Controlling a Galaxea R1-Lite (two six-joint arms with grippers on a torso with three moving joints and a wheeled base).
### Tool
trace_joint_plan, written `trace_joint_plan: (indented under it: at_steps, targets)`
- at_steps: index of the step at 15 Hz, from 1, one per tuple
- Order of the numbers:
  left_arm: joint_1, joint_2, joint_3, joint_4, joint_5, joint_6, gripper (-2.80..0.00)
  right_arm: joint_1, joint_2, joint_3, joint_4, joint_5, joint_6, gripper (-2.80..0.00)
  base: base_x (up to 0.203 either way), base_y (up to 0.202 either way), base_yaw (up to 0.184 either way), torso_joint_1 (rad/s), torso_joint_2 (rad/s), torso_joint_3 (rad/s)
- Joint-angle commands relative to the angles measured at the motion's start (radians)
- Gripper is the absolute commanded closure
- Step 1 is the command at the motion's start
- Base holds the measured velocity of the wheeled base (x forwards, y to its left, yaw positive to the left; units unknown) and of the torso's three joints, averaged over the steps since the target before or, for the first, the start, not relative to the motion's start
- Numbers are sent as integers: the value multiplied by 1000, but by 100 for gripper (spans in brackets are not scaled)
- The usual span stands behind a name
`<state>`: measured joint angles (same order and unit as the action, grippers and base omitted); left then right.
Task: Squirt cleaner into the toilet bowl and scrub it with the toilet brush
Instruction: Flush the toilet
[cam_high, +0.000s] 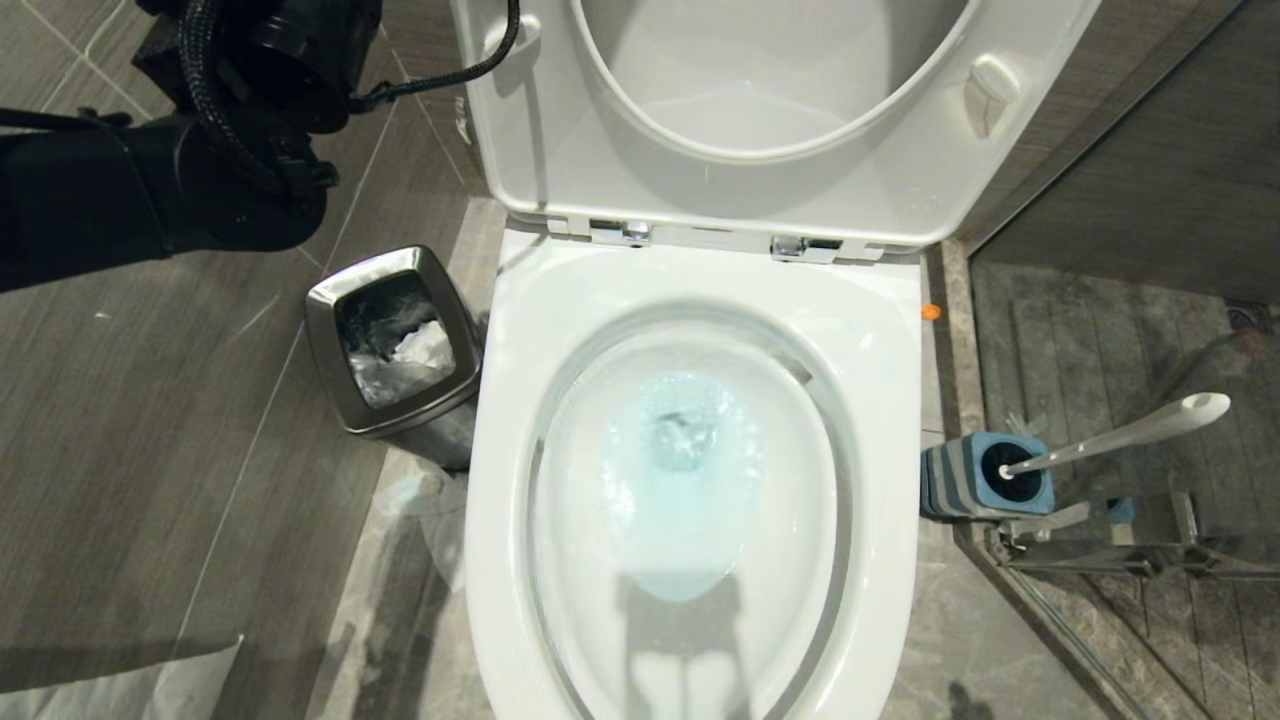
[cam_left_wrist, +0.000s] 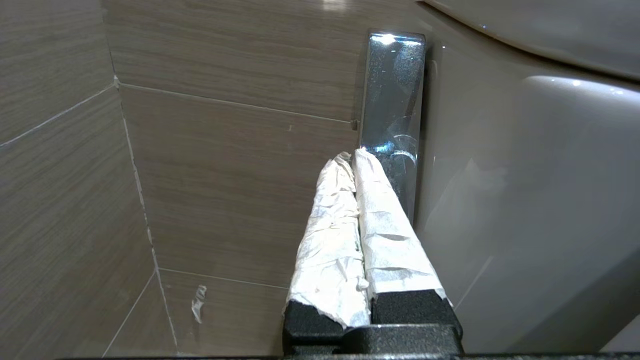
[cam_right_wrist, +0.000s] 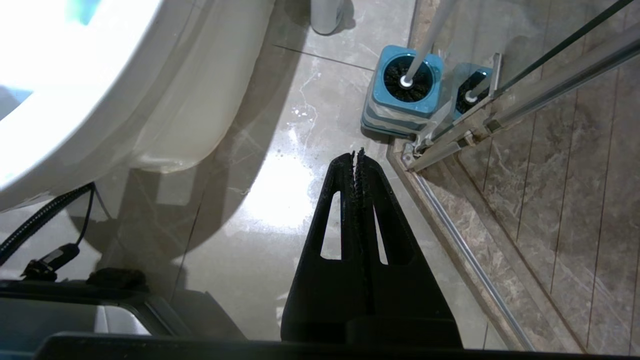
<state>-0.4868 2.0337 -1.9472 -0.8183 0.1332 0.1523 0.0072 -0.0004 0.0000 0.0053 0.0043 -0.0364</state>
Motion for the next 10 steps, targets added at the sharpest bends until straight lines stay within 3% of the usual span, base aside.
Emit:
trace_joint_plan:
  at_steps: [1,10]
  targets:
    - [-1,11,1,-4,-1,1,0,0,0,1,1,0,0,0,0,0,0,0,0,0]
    - [2,-17,1,5,-3,3,0,0,0,2,1,0,0,0,0,0,0,0,0,0]
